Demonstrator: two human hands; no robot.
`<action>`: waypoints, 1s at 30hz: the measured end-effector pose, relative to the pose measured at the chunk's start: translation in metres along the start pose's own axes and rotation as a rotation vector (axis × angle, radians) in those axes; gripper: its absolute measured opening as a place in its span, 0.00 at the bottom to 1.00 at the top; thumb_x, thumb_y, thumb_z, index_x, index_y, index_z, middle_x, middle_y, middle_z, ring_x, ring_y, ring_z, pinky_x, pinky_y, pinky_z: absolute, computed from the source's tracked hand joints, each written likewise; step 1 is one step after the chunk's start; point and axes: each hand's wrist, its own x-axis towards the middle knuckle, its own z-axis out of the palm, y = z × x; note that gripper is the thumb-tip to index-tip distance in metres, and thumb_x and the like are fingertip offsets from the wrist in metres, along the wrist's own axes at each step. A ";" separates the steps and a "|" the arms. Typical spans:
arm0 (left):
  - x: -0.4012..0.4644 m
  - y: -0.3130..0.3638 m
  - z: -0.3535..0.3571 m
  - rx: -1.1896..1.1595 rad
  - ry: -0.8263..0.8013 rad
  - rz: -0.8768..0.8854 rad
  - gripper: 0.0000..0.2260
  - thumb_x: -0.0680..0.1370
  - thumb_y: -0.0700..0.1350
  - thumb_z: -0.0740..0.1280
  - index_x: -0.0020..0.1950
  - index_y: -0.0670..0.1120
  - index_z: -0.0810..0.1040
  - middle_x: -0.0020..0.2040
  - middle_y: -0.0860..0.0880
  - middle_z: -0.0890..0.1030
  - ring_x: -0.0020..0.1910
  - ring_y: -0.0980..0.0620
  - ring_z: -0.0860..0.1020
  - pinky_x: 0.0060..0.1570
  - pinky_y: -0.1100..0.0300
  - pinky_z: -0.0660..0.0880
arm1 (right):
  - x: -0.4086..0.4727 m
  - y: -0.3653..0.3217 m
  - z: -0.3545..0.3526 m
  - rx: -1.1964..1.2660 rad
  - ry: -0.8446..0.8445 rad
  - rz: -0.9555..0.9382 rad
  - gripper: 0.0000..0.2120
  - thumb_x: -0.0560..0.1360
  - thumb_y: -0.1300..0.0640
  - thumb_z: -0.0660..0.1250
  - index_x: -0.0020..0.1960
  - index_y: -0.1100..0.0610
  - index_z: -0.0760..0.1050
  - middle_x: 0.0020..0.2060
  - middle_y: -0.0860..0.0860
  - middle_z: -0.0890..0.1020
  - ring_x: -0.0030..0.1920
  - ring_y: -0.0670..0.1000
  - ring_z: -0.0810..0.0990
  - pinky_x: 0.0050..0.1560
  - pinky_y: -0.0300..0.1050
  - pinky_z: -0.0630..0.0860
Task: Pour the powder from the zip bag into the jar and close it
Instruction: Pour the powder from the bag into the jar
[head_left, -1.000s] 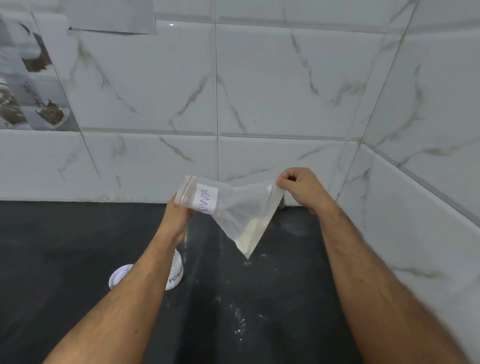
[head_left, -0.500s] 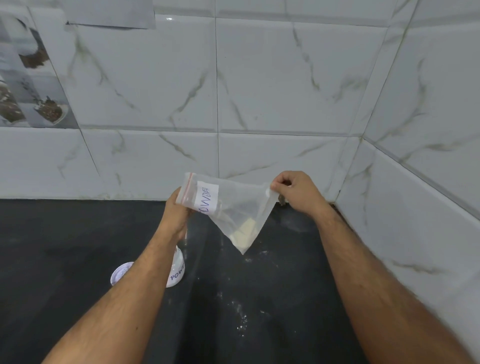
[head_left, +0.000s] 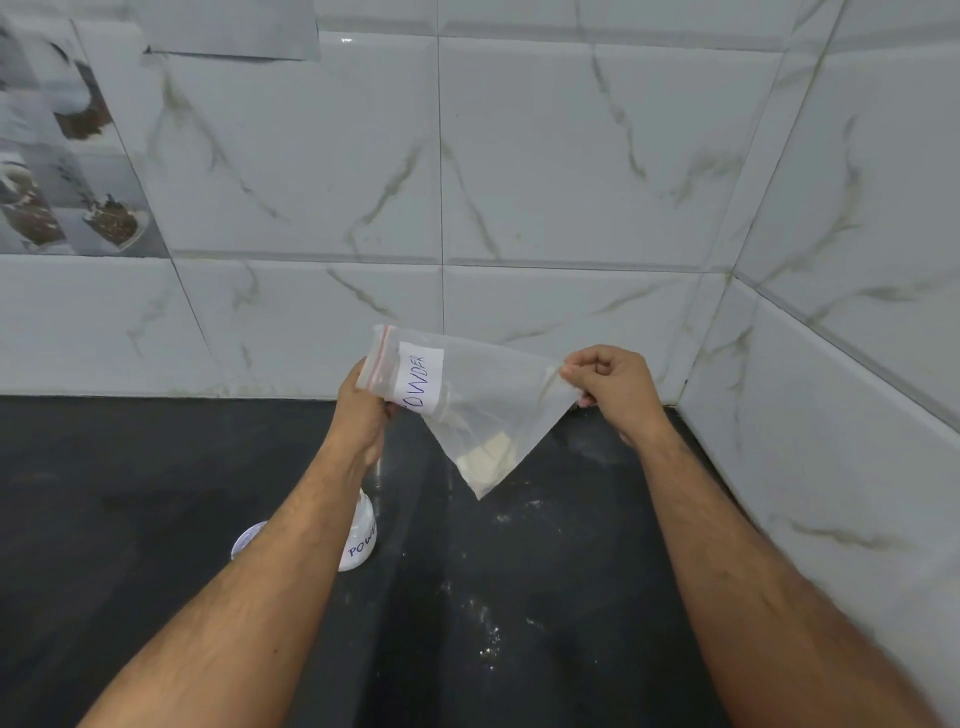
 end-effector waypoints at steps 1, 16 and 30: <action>0.000 0.002 0.002 -0.003 0.020 -0.005 0.14 0.73 0.44 0.64 0.56 0.44 0.79 0.45 0.46 0.83 0.42 0.48 0.80 0.39 0.57 0.76 | 0.000 0.003 0.000 0.007 -0.001 0.006 0.06 0.73 0.62 0.76 0.43 0.52 0.83 0.31 0.48 0.82 0.31 0.44 0.79 0.32 0.37 0.78; 0.003 0.049 0.068 0.431 0.092 0.170 0.07 0.79 0.44 0.67 0.44 0.50 0.83 0.38 0.51 0.84 0.37 0.55 0.82 0.42 0.55 0.80 | -0.058 0.085 0.055 0.395 0.470 0.542 0.15 0.81 0.50 0.66 0.62 0.58 0.76 0.52 0.55 0.83 0.52 0.53 0.84 0.47 0.48 0.82; 0.011 0.090 0.087 1.034 0.053 0.367 0.08 0.79 0.50 0.63 0.45 0.54 0.81 0.32 0.58 0.78 0.42 0.49 0.81 0.58 0.46 0.73 | -0.124 0.055 0.176 1.010 -0.116 0.793 0.53 0.65 0.18 0.50 0.63 0.64 0.76 0.52 0.65 0.85 0.51 0.64 0.86 0.47 0.57 0.84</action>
